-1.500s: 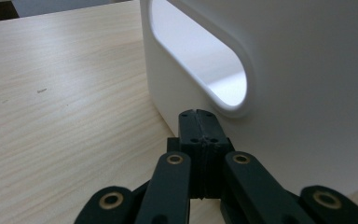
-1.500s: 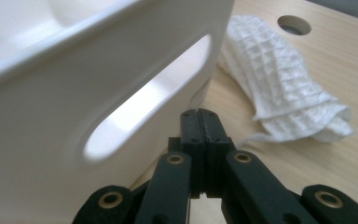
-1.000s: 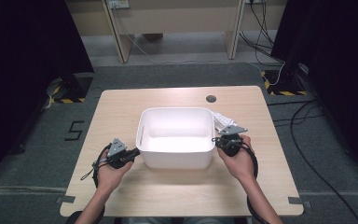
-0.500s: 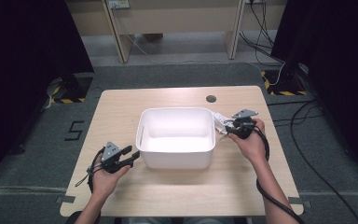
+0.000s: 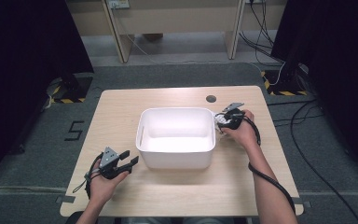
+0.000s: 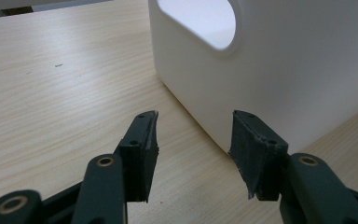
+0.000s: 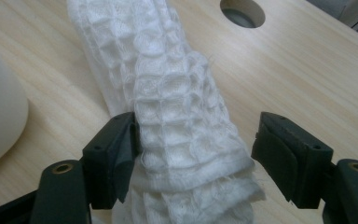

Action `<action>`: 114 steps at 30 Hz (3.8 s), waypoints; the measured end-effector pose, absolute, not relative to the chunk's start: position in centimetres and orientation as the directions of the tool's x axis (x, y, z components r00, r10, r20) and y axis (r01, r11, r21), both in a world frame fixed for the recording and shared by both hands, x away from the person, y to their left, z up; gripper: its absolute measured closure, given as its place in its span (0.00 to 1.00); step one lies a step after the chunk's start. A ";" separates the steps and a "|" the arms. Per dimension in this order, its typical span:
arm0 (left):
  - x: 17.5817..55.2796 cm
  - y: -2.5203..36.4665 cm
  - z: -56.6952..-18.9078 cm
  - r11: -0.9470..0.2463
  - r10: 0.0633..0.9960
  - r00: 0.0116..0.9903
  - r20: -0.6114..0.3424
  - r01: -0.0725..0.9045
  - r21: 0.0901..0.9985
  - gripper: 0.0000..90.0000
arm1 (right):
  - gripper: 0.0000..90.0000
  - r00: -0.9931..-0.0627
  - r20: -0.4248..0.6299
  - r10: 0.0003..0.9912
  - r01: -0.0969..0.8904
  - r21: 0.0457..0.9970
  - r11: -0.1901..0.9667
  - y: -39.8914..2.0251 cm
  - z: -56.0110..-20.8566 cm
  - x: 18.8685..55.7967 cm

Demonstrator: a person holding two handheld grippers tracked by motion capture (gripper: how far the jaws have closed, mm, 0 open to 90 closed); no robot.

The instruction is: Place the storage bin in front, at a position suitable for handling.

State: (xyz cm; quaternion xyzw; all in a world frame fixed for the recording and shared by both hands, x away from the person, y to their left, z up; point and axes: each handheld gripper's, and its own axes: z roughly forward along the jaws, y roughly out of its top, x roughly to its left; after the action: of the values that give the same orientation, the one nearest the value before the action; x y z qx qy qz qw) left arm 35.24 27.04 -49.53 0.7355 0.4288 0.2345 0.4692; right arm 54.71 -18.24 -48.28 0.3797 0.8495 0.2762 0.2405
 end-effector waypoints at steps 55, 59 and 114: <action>29.8 19.3 -44.7 -0.310 0.596 0.803 -0.005 0.237 0.921 0.45 | 0.83 -0.869 -0.101 0.484 0.325 0.621 0.714 -16.9 -43.4 30.5; 29.7 17.9 -44.5 -0.351 0.547 0.837 0.016 0.212 0.912 0.42 | 0.83 -0.899 -0.102 0.426 0.277 0.621 0.733 -14.8 -43.2 30.8; 31.3 13.4 -46.4 -0.511 0.399 0.914 0.076 0.153 0.846 0.80 | 0.56 -0.921 -0.059 0.386 0.194 0.789 0.583 -13.0 -38.3 33.1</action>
State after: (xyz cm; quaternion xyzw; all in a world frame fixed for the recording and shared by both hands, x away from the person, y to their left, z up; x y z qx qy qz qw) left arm 31.35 13.41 -46.37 0.8593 0.1606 0.1315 0.4674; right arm 33.10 -13.05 -38.33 0.1644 0.8826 0.4258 0.1125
